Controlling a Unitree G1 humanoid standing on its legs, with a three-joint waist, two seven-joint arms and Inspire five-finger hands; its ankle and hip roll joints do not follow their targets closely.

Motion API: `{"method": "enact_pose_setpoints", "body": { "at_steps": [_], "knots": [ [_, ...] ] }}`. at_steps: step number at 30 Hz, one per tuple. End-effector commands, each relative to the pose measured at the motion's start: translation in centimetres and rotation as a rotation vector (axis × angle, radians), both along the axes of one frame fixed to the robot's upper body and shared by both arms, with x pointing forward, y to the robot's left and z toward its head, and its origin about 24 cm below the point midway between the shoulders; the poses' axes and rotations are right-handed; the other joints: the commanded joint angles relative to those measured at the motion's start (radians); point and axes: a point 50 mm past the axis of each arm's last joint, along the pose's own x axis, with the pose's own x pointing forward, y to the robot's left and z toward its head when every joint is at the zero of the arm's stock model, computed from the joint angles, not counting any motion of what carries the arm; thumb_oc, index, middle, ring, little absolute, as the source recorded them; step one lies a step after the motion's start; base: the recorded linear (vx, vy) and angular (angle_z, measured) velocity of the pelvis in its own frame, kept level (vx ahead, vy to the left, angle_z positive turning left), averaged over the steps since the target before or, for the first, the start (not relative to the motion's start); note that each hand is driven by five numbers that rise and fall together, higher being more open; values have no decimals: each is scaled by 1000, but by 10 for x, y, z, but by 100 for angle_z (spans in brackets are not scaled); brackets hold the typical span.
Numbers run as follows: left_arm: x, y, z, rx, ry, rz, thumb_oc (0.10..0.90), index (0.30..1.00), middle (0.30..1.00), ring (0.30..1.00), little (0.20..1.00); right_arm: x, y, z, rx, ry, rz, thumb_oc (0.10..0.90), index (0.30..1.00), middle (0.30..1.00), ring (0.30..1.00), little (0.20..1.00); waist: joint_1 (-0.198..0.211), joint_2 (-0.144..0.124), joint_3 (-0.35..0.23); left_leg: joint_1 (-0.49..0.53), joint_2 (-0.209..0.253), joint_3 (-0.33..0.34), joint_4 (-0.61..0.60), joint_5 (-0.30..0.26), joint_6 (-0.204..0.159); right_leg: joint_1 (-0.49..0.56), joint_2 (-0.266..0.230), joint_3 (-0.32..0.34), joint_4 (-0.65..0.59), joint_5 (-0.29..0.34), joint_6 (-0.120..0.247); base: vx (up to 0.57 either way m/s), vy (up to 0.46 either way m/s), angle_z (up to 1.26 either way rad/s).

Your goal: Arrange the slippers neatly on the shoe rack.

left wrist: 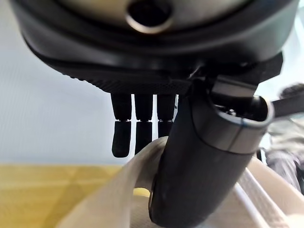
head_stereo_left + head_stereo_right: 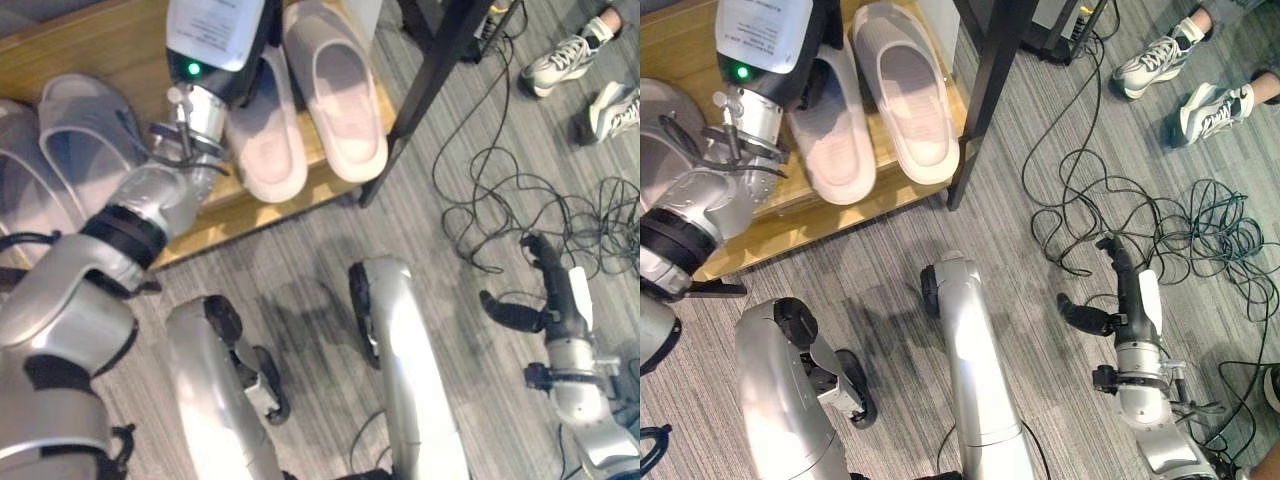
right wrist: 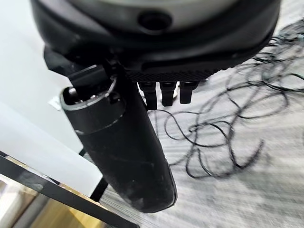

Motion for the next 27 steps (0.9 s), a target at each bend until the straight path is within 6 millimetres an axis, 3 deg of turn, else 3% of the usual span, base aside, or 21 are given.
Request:
{"method": "enact_pose_setpoints", "body": {
  "at_steps": [1,3,13,21,27],
  "knots": [
    [-16,10,94,-146,-197,82,800,900,900,900,900,3,-7,53,0,-223,17,800,900,900,900,900,22,-58,-27,29,-86,-107,-94,34,85,141,-75,68,8,-133,-61,0,0,0],
    [-16,8,108,-168,-188,112,800,900,900,900,900,8,-6,53,-4,-202,30,800,900,900,900,900,25,-65,-27,29,-94,-111,-89,35,77,141,-82,70,22,-140,-67,5,-52,3],
    [-28,-6,131,-74,-194,119,800,900,900,900,900,11,-3,53,-18,-157,71,800,900,900,900,900,60,-70,-27,29,-110,-117,-88,38,63,142,-95,65,55,-158,-87,-1,-60,9],
    [-33,-17,124,-8,-147,91,800,900,900,900,900,9,-6,46,-81,-65,81,800,900,900,900,900,86,-71,-27,29,-124,-126,-82,36,63,142,-104,57,69,-166,-92,-6,-25,7],
    [-38,-12,123,45,-159,118,800,900,900,900,900,6,-6,46,-90,-51,99,800,900,900,900,900,94,-68,-27,29,-128,-126,-77,34,68,141,-102,54,72,-169,-93,0,0,0]
  ]
}}
